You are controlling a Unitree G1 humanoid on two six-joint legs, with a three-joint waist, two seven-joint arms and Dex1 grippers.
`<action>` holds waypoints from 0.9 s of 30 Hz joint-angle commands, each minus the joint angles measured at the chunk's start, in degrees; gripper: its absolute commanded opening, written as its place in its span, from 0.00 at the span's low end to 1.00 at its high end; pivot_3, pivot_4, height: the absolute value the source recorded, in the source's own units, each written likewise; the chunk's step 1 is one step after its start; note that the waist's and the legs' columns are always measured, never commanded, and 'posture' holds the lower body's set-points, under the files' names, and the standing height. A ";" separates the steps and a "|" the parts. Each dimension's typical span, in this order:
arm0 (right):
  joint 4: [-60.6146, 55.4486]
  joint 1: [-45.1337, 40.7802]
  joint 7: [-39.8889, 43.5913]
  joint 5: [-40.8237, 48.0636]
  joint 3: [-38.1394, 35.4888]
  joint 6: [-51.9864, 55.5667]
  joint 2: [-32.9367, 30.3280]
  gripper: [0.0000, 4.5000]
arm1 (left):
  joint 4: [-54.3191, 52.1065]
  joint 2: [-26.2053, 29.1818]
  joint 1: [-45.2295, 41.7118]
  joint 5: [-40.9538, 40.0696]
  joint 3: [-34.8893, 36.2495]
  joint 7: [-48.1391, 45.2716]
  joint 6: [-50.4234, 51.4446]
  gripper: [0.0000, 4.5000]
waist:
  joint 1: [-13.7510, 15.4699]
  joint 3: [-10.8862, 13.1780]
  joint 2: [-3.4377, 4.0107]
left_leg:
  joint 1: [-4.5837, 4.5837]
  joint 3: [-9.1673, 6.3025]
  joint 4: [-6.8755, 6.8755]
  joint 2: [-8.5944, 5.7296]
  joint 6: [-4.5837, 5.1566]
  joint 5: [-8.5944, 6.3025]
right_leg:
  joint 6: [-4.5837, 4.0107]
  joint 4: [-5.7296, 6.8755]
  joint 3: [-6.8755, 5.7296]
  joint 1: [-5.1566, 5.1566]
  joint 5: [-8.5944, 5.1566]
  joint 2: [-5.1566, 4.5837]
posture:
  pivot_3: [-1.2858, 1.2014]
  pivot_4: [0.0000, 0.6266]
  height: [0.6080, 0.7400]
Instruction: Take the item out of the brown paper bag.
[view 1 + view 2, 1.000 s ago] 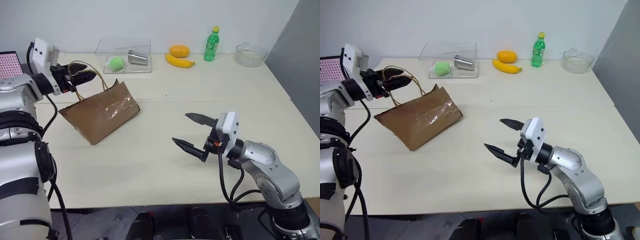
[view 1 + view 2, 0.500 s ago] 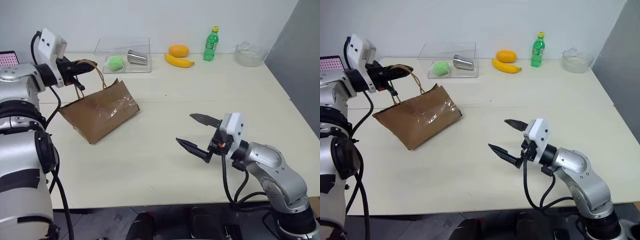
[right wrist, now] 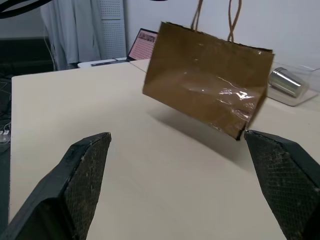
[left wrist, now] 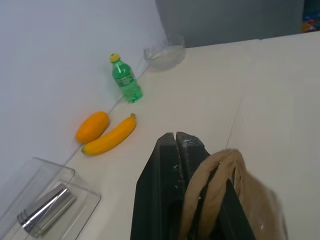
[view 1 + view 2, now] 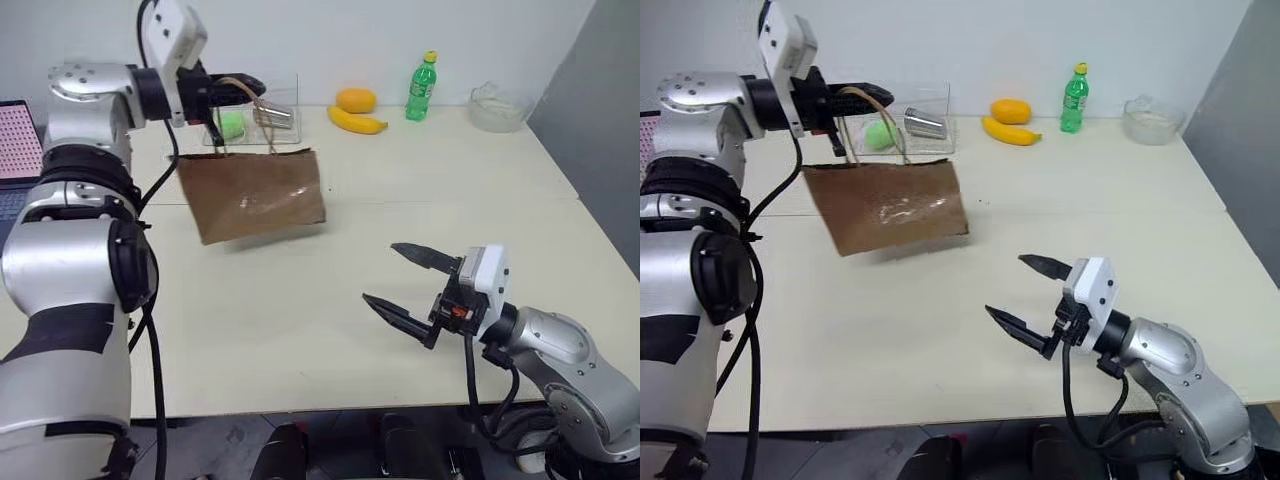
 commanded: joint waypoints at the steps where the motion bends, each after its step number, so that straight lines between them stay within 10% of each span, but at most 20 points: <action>1: -2.72 1.69 -2.87 -1.93 -1.41 -2.97 1.40 1.00 | -0.06 -2.03 -2.67 0.54 0.34 2.80 -2.45 0.01 | 0.01 0.01 -0.02 | 0.00 -0.01 0.01 0.00 0.00 0.00 | 0.01 0.02 0.00 -0.01 0.00 0.00 | 0.52 0.24 1.00; 27: -5.94 5.63 -9.68 -7.83 -5.40 -4.89 2.02 1.00 | 1.66 -11.73 -5.54 0.94 2.00 9.45 2.65 0.01 | -0.06 0.04 -0.07 | -0.17 0.07 0.11 -0.05 0.00 0.01 | 0.01 0.15 0.08 -0.21 0.00 -0.01 | 0.52 0.24 1.00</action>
